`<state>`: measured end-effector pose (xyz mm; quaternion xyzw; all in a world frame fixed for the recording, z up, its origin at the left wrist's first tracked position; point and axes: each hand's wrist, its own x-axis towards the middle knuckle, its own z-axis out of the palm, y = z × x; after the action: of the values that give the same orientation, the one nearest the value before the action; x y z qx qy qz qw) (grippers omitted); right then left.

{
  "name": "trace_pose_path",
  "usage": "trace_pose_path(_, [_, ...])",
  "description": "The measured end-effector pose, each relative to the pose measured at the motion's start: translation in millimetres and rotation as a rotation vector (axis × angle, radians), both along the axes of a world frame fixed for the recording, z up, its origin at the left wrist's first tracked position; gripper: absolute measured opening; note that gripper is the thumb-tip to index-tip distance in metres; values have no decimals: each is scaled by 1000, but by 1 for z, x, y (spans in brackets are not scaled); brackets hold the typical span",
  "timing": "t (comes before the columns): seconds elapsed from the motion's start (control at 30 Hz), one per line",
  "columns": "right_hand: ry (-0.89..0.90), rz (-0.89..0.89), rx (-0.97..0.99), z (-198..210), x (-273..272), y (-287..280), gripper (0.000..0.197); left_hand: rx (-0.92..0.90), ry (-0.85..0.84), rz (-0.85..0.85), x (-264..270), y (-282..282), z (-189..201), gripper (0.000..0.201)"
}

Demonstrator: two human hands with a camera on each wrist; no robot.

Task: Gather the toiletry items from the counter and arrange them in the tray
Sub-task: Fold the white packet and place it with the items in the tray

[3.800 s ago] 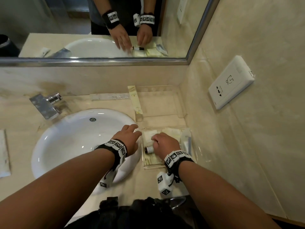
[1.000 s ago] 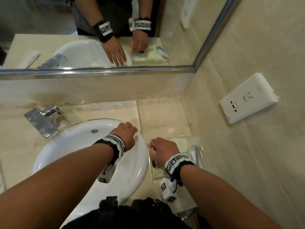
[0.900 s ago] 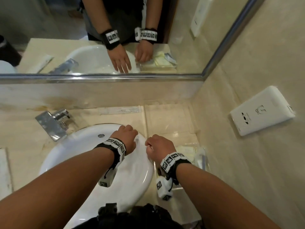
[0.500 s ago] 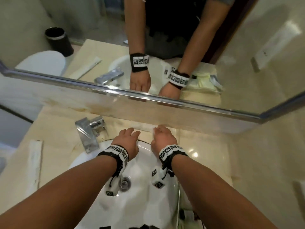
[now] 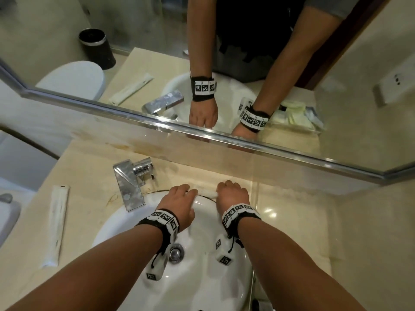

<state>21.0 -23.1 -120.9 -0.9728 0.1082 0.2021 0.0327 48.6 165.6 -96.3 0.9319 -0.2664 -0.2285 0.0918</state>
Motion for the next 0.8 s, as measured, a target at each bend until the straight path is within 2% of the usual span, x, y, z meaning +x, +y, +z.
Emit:
trace_pose_path(0.1, [-105,2,37,11,-16,4,35,-52,8,7,-8,12,8,60])
trace_pose_path(0.27, [-196,116,122,45,-48,21,28,-115,-41,7,-27,33,25,56])
trace_pose_path(0.4, [-174,221,155,71,-75,49,25,-135,-34,4,-47,58,39,50])
trace_pose_path(0.53, [-184,289,147,83,-95,84,26,-70,1,20,-65,98,42,37])
trace_pose_path(0.8, [-57,448,121,85,-87,176,29,57,3,132,-90,202,36,37])
